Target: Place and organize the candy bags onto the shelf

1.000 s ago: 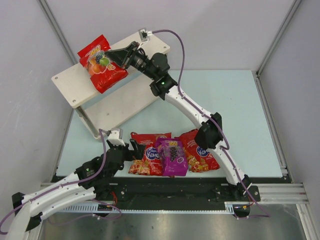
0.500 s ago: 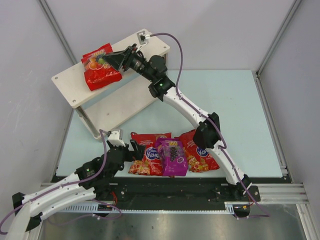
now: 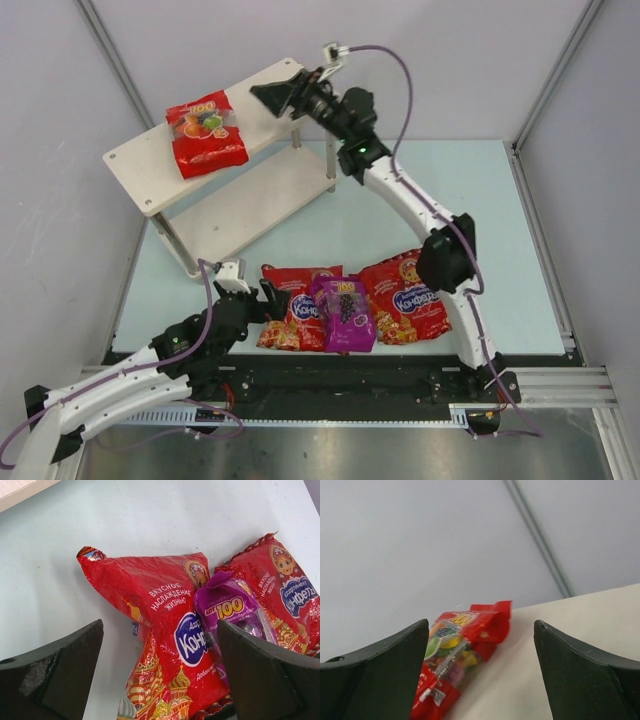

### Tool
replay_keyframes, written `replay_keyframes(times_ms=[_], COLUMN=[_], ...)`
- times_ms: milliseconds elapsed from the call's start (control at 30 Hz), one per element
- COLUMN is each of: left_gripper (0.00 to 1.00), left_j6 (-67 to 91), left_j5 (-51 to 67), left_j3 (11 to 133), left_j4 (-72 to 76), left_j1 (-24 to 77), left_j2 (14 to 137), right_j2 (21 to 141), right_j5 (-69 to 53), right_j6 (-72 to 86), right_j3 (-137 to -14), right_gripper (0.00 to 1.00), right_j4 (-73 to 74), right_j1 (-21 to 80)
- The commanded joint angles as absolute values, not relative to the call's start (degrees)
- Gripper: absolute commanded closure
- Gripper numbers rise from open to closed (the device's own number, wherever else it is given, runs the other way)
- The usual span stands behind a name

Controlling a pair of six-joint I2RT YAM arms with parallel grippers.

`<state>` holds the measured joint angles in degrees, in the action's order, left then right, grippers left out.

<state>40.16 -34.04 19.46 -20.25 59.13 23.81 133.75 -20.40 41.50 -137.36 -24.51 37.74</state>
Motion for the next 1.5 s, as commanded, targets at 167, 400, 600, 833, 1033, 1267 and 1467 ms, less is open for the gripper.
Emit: replay_keyframes(times_ms=[167, 400, 600, 833, 1033, 1267, 1467], left_gripper=[0.0, 0.0, 0.0, 0.0, 0.01, 0.26, 0.82], left_j6=[39.55, 36.83, 35.77, 45.51, 52.64, 55.81, 52.92], left_j5=[-33.49, -26.03, -27.42, -30.06, -30.15, -29.01, -29.44], left_j3=[21.27, 24.94, 34.69, 39.9, 41.48, 42.36, 45.08], left_j4=[-18.55, -12.75, -9.75, -12.3, -15.46, -14.07, -14.06], left_j1=[59.41, 59.41, 65.99, 71.19, 75.49, 76.82, 76.82], left_j2=[23.64, 28.37, 43.4, 58.35, 66.52, 73.38, 75.06], right_j2=[96.3, 74.21, 63.04, 53.46, 49.49, 48.16, 47.46], right_j5=[-15.5, -0.72, 4.92, 10.63, 10.29, 7.3, 7.47], right_j6=[31.84, 22.33, 26.27, 29.62, 28.48, 29.44, 28.31], right_j3=[-99.02, -67.09, -48.88, -41.66, -40.08, -38.15, -37.44], right_gripper=[0.04, 0.04, 0.04, 0.04, 0.04, 0.04, 0.04], right_j4=[-23.84, -3.99, -0.18, 2.46, 3.69, 3.61, 3.6], right_j1=[29.88, 32.69, 32.79, 29.89, 25.06, 23.82, 23.38])
